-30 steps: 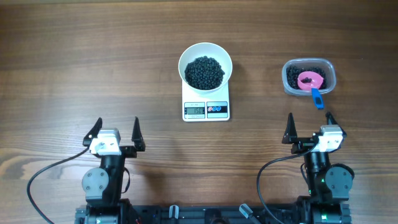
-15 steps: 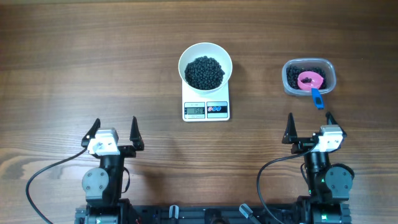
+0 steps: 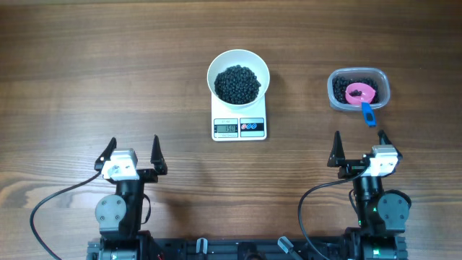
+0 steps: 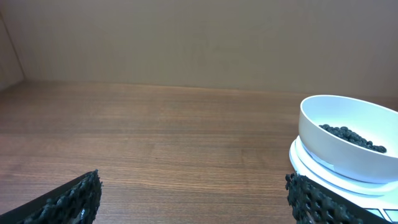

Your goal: Scoop item into bowl and weigh 150g on scale

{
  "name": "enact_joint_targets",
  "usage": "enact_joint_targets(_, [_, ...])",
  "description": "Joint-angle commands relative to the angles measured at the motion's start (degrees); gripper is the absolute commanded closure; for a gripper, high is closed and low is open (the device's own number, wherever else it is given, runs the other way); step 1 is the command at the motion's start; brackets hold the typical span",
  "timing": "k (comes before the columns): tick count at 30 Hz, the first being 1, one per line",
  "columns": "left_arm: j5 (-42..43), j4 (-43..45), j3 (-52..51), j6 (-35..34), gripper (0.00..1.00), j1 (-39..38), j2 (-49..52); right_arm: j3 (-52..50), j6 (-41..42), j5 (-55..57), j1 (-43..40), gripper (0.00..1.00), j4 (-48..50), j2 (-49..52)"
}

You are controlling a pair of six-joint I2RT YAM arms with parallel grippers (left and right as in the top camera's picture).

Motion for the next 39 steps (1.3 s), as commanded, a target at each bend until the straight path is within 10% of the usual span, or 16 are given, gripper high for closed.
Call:
enact_joint_targets(1, [-0.7,-0.3,-0.3,-0.1,0.0,-0.2,-0.7,-0.1,0.6,-0.5,0.3,0.0,0.1,-0.7])
enact_joint_targets(39, [0.1,-0.3,-0.3,1.8,0.0,-0.2,-0.7,-0.1,0.7,-0.5,0.3,0.0,0.1,-0.7])
